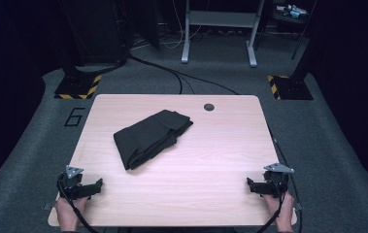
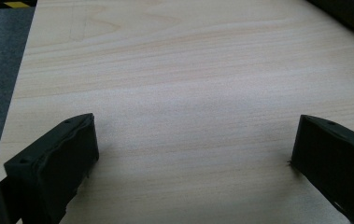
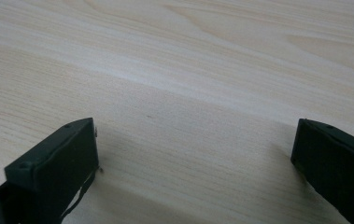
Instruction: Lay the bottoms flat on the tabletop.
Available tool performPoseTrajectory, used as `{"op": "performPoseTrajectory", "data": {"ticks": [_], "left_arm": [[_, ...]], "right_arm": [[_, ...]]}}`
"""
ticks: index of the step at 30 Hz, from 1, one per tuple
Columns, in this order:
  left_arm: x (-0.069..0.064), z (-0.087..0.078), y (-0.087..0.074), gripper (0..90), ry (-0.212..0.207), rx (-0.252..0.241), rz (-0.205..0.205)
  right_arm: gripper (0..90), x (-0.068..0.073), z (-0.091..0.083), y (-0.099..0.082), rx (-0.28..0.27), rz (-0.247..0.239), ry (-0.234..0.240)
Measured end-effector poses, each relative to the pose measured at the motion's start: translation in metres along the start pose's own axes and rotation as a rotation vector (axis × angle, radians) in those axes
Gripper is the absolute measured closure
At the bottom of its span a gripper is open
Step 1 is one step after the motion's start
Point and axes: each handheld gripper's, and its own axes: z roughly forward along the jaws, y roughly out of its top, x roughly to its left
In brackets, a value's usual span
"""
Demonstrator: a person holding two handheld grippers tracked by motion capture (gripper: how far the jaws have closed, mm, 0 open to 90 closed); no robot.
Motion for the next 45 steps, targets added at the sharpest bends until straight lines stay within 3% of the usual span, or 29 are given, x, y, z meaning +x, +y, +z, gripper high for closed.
{"op": "performPoseTrajectory", "data": {"ticks": [23,27,33,35,38,45], "left_arm": [[0.000,0.000,0.001,0.1,-0.004,0.007,0.002],[-0.003,0.002,0.002,0.1,0.022,0.007,-0.028],[-0.003,0.002,0.003,0.3,0.027,0.000,-0.027],[-0.002,0.001,0.005,0.5,0.010,-0.015,-0.046],[-0.002,-0.003,0.011,0.6,0.018,-0.043,-0.040],[-0.007,-0.009,0.038,0.6,-0.021,-0.080,-0.015]], "right_arm": [[0.0,0.000,0.000,0.000,-0.001,0.002,-0.002],[0.0,0.000,0.000,0.000,-0.001,0.002,-0.002],[0.0,0.000,0.000,0.000,0.000,0.002,-0.002],[0.0,0.000,0.000,0.000,0.000,0.002,-0.002],[0.0,0.000,0.000,0.000,-0.001,0.002,-0.002],[0.0,0.000,0.000,0.000,0.000,0.002,-0.002]]}}
